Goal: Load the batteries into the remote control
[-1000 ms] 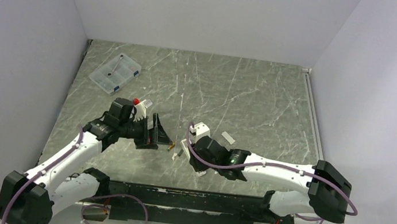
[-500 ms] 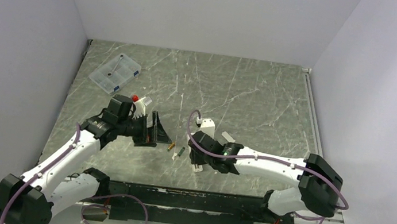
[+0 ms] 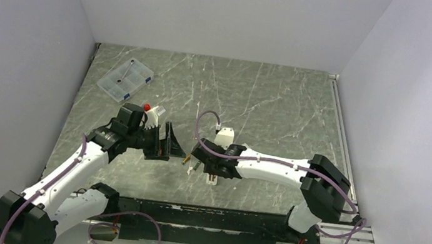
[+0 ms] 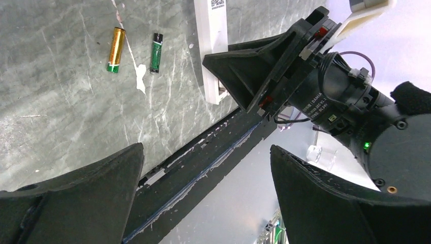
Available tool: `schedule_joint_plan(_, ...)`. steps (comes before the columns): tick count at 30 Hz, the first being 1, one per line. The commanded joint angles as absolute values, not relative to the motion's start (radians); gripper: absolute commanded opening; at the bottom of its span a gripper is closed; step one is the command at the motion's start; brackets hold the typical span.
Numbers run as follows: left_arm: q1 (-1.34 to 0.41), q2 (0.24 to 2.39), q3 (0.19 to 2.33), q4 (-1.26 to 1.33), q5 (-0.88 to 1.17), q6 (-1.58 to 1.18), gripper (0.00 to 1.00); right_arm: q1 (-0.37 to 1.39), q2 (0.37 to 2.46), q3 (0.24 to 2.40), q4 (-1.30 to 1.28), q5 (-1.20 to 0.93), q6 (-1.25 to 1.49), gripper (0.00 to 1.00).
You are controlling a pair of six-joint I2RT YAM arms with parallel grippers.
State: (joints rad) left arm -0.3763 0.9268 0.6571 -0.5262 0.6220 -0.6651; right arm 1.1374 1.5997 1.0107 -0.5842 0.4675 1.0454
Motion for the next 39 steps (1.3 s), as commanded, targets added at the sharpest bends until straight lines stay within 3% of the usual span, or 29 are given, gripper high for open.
schedule_joint_plan(1, -0.376, 0.907, 0.709, -0.542, 0.617, -0.631, 0.99, 1.134, 1.602, 1.052, -0.641, 0.512, 1.156, 0.0)
schedule_joint_plan(16, -0.376, 0.888, 0.696, -0.537, 0.63, -0.636, 1.0, 1.134, 1.672, 1.079, -0.654, 0.488, 1.234, 0.0)
schedule_joint_plan(19, -0.376, 0.884, 0.695, -0.535, 0.633, -0.638, 0.99, 1.134, 1.684, 1.086, -0.658, 0.485, 1.238, 0.06)
schedule_joint_plan(22, -0.376, 0.881, 0.693, -0.538, 0.633, -0.638, 1.0, 1.134, 1.695, 1.1, -0.673, 0.486, 1.242, 0.19)
schedule_joint_plan(33, -0.376, 0.871, 0.692, -0.541, 0.638, -0.638, 0.99, 1.134, 1.681, 1.109, -0.689, 0.499, 1.249, 0.22)
schedule_joint_plan(35, -0.376, 0.87, 0.692, -0.541, 0.638, -0.64, 0.99, 1.134, 1.683, 1.111, -0.692, 0.5, 1.251, 0.29)
schedule_joint_plan(39, -0.376, 0.867, 0.693, -0.543, 0.64, -0.639, 0.99, 1.135, 1.683, 1.111, -0.692, 0.502, 1.251, 0.31)
